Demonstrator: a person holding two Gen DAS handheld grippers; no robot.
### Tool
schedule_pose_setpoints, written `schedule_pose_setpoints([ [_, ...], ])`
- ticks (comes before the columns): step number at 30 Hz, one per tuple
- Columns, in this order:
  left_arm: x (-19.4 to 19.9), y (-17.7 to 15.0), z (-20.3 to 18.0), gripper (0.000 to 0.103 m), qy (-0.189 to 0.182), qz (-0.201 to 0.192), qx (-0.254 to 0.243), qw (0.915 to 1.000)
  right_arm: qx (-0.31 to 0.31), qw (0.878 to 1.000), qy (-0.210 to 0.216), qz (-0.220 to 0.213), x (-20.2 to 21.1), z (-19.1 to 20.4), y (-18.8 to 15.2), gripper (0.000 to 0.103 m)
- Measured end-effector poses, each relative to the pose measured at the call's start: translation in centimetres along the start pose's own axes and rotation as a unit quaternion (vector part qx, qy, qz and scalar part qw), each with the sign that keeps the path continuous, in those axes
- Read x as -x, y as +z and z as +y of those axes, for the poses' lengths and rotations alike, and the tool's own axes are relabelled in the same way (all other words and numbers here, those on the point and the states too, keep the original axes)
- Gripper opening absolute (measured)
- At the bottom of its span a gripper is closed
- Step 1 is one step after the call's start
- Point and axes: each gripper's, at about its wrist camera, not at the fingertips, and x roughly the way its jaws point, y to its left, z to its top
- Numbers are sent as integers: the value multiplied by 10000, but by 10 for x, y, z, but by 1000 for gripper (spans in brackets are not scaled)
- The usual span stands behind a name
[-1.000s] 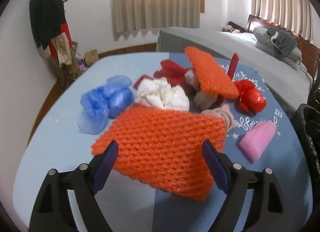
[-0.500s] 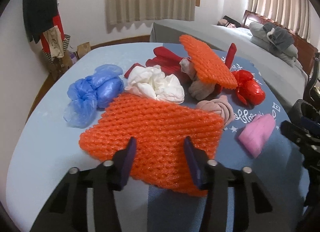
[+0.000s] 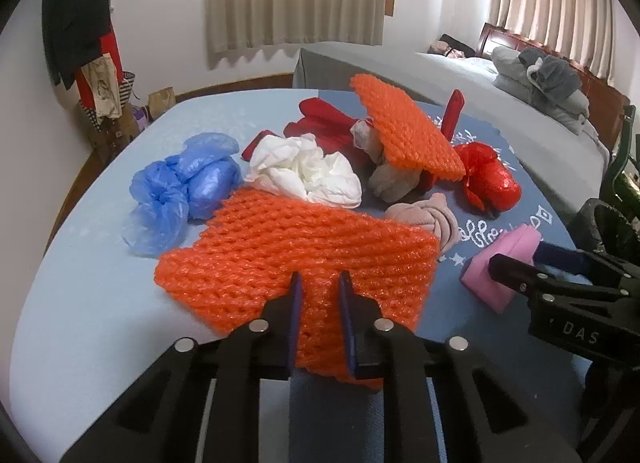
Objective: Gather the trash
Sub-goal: 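Grasp the orange foam net with the left tool while the right tool grasps the pink mask, then carry the orange net and pink mask over the bin and release both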
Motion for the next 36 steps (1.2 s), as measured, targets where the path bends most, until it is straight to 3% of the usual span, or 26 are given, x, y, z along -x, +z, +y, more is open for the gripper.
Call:
schedule_pose_setpoints([
  [5,13,1,1,15,-81,-144,87,9998,69,9996,292,-1,10,5,1,14],
  [7,23,3,0,15,-113,-249,84,9996,33,9993,356,-70,18,4,3,11],
  [24,72,10,-23,15,-431,-744,-63,9963,-96,9965,465,-692,84,-21,7,8],
  [36,94,26,-50,15,-639,-1072,-238,9919,-160,9935,273,-1096,131,-43,9,8],
])
